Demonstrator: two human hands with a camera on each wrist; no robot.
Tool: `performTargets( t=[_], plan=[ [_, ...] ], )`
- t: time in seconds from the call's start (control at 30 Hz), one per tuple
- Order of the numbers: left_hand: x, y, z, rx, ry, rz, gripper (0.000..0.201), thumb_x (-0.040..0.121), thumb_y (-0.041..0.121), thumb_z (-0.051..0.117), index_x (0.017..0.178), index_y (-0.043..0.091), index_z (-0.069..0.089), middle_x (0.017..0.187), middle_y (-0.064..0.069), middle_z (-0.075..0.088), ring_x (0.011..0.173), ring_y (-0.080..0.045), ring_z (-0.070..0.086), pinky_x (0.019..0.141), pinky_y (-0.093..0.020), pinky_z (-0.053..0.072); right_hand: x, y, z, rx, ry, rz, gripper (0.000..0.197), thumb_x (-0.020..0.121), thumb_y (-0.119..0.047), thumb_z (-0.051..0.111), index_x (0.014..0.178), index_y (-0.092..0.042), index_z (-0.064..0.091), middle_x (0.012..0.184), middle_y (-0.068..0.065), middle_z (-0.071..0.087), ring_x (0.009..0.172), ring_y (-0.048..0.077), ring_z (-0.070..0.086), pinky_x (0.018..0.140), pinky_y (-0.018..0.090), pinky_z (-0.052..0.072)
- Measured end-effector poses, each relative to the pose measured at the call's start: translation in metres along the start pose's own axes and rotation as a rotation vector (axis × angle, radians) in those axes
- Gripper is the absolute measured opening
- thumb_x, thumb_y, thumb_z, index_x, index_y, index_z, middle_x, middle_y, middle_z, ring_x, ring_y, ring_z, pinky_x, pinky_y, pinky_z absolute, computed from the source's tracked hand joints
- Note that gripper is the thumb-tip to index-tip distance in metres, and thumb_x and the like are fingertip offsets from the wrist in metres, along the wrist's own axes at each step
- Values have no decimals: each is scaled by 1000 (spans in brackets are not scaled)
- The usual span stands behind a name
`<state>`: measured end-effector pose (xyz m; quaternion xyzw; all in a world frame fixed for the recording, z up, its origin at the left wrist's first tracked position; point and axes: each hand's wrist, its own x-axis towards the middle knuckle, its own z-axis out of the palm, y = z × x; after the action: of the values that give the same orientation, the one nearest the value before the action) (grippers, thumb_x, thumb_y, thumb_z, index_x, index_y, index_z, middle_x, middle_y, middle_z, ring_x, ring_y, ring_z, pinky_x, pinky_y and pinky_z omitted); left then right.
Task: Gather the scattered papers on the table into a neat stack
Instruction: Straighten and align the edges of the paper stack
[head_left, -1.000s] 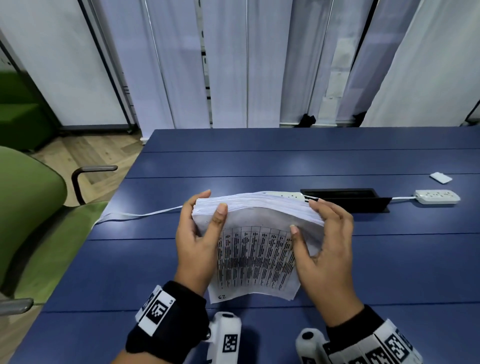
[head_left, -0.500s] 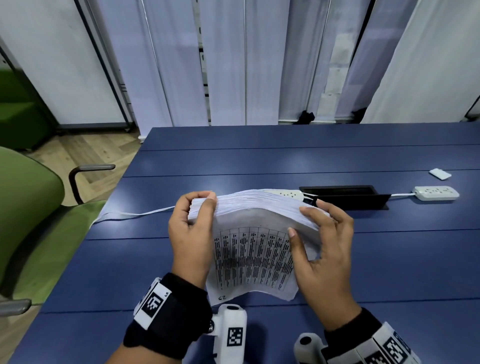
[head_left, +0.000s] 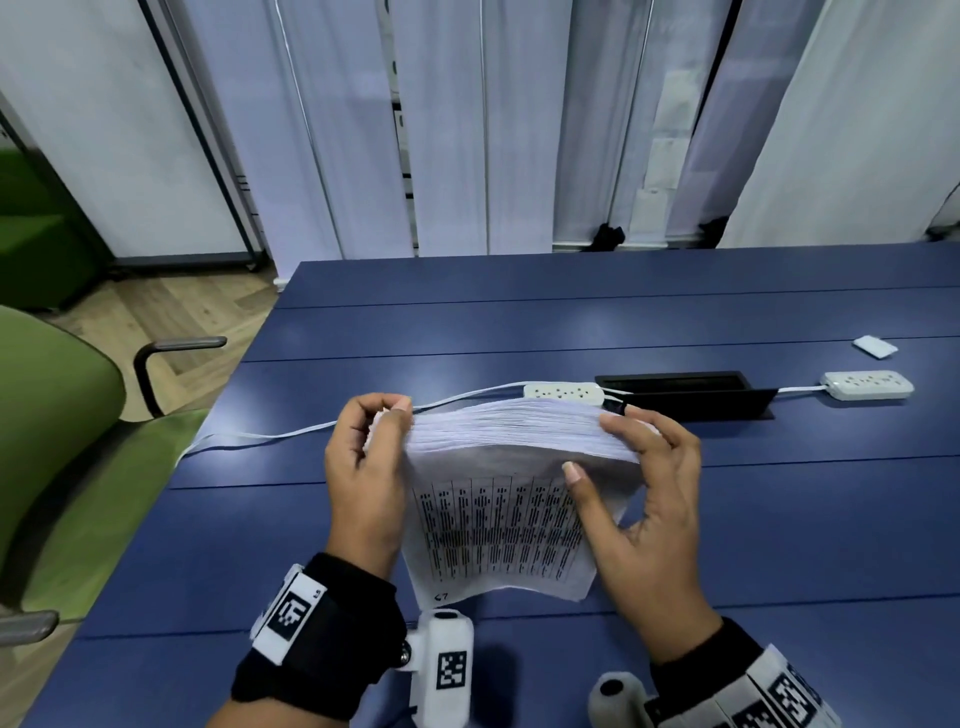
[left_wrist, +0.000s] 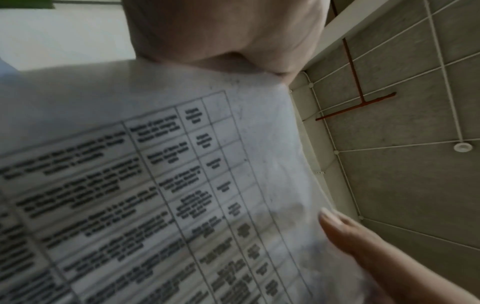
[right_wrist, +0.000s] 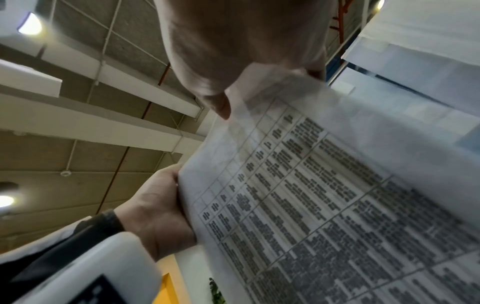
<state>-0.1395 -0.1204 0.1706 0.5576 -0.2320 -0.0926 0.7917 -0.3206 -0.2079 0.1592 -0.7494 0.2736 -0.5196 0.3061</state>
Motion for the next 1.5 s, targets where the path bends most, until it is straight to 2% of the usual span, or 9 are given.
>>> performTargets(
  t=[0.1,0.27,0.4,0.5,0.57,0.7,0.93,1.13,1.5],
  plan=[
    [-6,0,2,52,-33,22,20,78,32,65,81,13,60,77,6,57,67,-6,48,61,-16,40,-4,-3,2,15,-6,-14,38,78,-17,73,115,-18,63,124,5,41,122,8,46,103,14,35],
    [7,-1,-3,12,38,7,7,92,6,59,85,8,60,76,9,58,70,3,53,69,-9,41,2,4,-2,54,15,22,36,79,-17,71,112,-19,56,112,2,47,109,3,50,96,13,37],
    [-7,2,-1,47,-115,67,34,83,49,63,91,16,62,88,7,60,77,-3,53,72,-9,42,-2,8,4,160,-5,89,50,85,-15,69,128,-23,43,121,2,50,118,14,51,104,30,41],
    [-5,-7,-15,101,-176,73,61,69,68,70,105,21,60,102,9,58,99,-16,55,92,-29,42,-4,16,6,267,21,211,60,86,-20,68,135,-27,34,137,2,46,132,26,44,109,52,37],
    [-9,-17,-21,101,-192,39,75,57,68,79,113,23,56,108,9,61,108,-23,57,97,-38,45,-5,20,9,324,49,275,59,87,-22,67,136,-22,35,135,3,52,129,21,49,108,51,39],
    [-29,-43,-24,61,-154,-125,104,43,59,91,127,13,49,111,3,72,105,-16,67,89,-29,54,-14,26,18,308,18,372,49,84,-47,62,124,-22,46,99,0,67,96,9,64,91,34,52],
    [-41,-56,-31,6,-214,-179,91,55,54,87,126,10,52,119,-6,70,112,-21,65,91,-27,53,-26,34,17,403,-78,417,45,78,-51,68,117,-35,52,116,-6,66,111,12,62,98,44,50],
    [-43,-59,-34,11,-237,-161,71,62,36,81,122,13,52,116,5,71,110,-11,65,86,-17,50,-34,32,17,472,-88,439,69,72,-62,70,126,-24,50,121,-4,65,116,14,61,99,44,50],
    [-38,-69,-40,39,-282,-164,70,69,24,78,130,8,47,121,5,68,113,-9,63,88,-16,49,-28,47,15,442,-79,375,70,78,-48,70,137,-22,44,131,7,55,124,22,54,104,50,43]
  ],
)
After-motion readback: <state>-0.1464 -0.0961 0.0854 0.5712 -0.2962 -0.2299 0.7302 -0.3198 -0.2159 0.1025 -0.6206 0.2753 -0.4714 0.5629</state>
